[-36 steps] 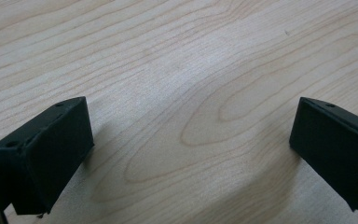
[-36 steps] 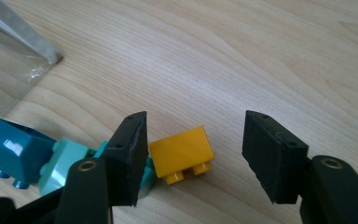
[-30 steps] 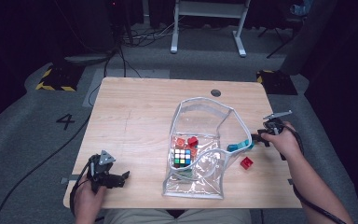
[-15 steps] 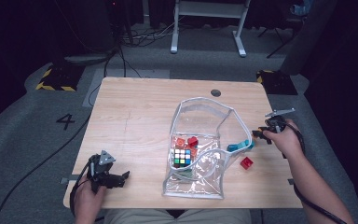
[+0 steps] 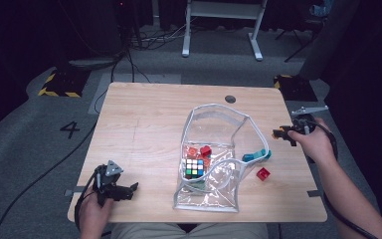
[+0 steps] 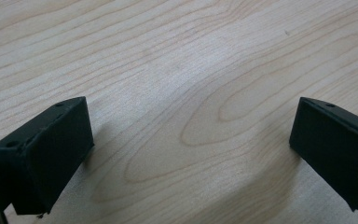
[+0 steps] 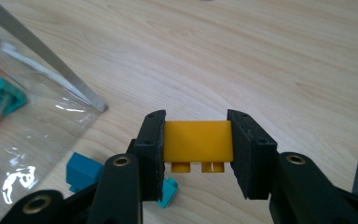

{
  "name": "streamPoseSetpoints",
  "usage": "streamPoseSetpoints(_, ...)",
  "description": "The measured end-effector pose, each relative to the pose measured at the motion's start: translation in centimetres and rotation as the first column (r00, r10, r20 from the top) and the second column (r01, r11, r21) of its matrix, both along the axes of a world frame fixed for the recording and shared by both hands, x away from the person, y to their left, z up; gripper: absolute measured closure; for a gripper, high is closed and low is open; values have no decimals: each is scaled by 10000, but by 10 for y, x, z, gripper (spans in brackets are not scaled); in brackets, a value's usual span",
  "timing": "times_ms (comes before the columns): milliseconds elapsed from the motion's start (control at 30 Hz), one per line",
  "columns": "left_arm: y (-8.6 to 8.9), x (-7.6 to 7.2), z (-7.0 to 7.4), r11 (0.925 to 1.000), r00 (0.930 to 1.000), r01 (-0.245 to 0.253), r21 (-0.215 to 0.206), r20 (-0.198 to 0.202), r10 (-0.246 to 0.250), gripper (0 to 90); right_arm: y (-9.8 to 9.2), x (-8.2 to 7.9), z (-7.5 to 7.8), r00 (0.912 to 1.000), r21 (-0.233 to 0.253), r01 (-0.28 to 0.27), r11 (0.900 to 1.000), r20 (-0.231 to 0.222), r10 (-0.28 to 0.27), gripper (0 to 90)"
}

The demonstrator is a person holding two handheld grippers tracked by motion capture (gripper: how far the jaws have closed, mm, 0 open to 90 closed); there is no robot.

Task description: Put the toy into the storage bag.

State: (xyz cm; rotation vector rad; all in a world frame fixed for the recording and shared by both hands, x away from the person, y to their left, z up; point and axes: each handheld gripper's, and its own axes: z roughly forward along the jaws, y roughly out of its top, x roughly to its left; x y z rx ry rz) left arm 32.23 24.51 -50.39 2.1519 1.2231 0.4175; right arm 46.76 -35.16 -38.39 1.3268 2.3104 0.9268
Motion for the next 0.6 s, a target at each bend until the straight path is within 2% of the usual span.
streamPoseSetpoints(333, 0, 0, 0, 10000, 10000, -16, 7, 21, 16, 0, 10, -12, 44, 9973, 109, -403, 9991, 624, 396, 592)
streamPoseSetpoints(500, 0, 0, 0, 10000, 10000, -11, 16, 8, 11, 0, 21, -19, 63, 9948, 502, -672, 9965, 799, 630, 592)
streamPoseSetpoints(600, 0, 0, 0, 10000, 10000, -10, 16, 6, 10, 0, 31, -23, 73, 9924, 541, -897, 9945, 896, 846, 592)
